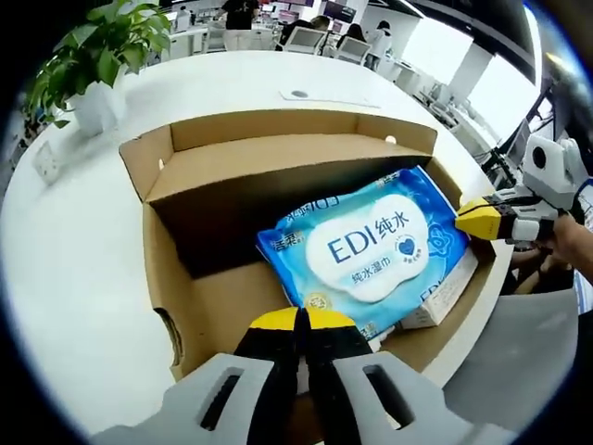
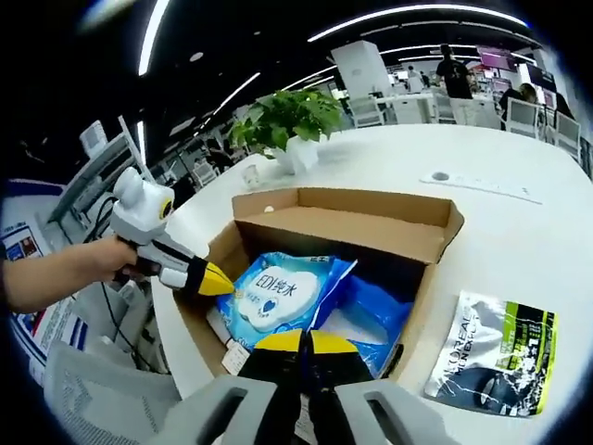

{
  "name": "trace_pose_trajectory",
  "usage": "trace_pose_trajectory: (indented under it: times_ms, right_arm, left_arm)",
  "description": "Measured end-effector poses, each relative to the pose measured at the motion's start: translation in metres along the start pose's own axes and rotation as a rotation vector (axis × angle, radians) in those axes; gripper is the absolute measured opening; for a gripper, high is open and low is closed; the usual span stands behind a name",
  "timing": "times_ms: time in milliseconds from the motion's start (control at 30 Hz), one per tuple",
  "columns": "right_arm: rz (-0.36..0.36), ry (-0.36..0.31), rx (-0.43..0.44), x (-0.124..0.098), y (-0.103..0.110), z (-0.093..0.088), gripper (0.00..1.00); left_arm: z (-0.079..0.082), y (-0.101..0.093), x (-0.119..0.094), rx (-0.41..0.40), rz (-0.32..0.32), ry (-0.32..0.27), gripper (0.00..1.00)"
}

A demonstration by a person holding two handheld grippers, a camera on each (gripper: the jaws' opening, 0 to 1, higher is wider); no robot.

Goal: Operate the shoe box by opening the lid, removing the specified soft item, and placing it in the target area until the item is outside and the box remains undamaged.

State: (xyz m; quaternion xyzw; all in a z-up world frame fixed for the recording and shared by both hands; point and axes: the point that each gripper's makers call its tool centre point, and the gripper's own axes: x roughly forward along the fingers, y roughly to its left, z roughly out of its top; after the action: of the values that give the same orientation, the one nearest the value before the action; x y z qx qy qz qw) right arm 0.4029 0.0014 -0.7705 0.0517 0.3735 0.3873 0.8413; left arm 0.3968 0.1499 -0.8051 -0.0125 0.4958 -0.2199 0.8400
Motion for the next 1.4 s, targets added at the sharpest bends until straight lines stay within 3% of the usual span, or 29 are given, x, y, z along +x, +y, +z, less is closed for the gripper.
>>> trace_pose_trajectory:
  times_ms: [267, 567, 1400]
  right_arm:
    - [0.031, 0.034, -0.002, 0.009, 0.008, -0.008, 0.10]
    - [0.021, 0.030, 0.012, 0.011, 0.008, -0.004, 0.00]
    - [0.025, -0.009, -0.017, -0.010, 0.012, 0.007, 0.00]
  left_arm:
    - [0.001, 0.001, 0.003, -0.004, -0.007, 0.004, 0.00]
    - [0.005, 0.002, 0.001, -0.002, -0.007, -0.012, 0.00]
    - [0.026, -0.012, -0.025, 0.032, -0.024, -0.087, 0.00]
